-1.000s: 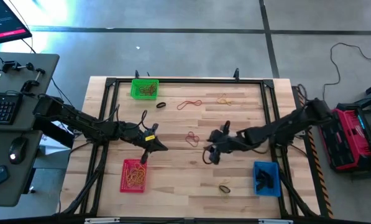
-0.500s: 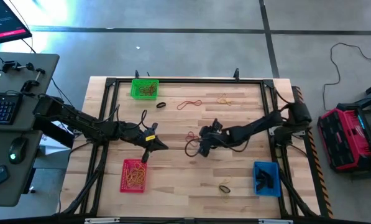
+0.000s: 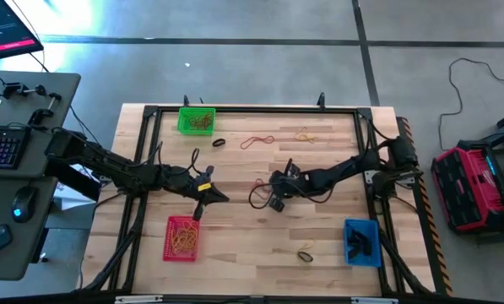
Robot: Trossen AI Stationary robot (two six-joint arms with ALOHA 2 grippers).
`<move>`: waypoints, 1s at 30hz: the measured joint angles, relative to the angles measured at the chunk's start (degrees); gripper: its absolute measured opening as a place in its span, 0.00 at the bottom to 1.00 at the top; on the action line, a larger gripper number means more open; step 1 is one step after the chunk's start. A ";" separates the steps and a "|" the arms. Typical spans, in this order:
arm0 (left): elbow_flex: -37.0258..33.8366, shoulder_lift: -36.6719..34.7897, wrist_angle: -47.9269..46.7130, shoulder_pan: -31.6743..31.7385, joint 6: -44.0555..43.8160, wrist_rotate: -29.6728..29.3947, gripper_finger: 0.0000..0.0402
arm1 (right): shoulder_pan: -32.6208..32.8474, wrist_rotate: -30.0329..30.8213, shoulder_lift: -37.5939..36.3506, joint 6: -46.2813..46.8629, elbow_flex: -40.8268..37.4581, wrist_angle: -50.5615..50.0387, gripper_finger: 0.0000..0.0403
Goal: Sort rubber bands into baskets
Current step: Put the red rubber band into the green bin
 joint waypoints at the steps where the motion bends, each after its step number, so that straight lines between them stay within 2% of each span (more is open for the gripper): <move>1: 0.00 0.00 0.01 0.00 0.00 -0.15 0.00 | 0.00 0.02 -0.13 -0.55 0.12 0.12 0.02; 4: 0.00 0.01 0.01 -0.04 0.04 -2.78 0.00 | 0.02 -0.16 -0.17 -1.19 1.60 0.08 0.03; 9: 0.00 1.17 0.06 -0.02 0.59 -5.08 0.02 | 1.04 -0.11 -0.17 -3.95 4.25 0.04 0.01; 12: 0.02 2.61 0.11 -0.02 0.61 -6.08 0.06 | 1.27 -0.11 -0.20 -2.79 5.25 -0.47 0.04; 15: 0.04 4.11 0.43 -0.02 0.59 -6.16 0.10 | 1.15 0.05 -0.02 -2.36 5.11 -1.15 0.13; 21: 0.04 6.98 3.53 -0.02 0.59 -6.25 0.17 | 0.78 -0.05 4.20 -2.11 5.11 1.74 0.40; 24: 0.04 7.91 3.60 -0.02 0.59 -6.54 0.19 | 0.18 1.42 6.24 -1.10 5.20 2.19 0.47; 27: 0.04 8.61 3.77 -0.04 0.59 -8.46 0.20 | 0.37 2.99 6.90 -0.45 5.27 3.16 0.42; 30: 0.04 8.89 3.85 -0.02 1.23 -10.36 0.20 | 0.93 3.84 6.70 -2.62 5.16 4.50 0.25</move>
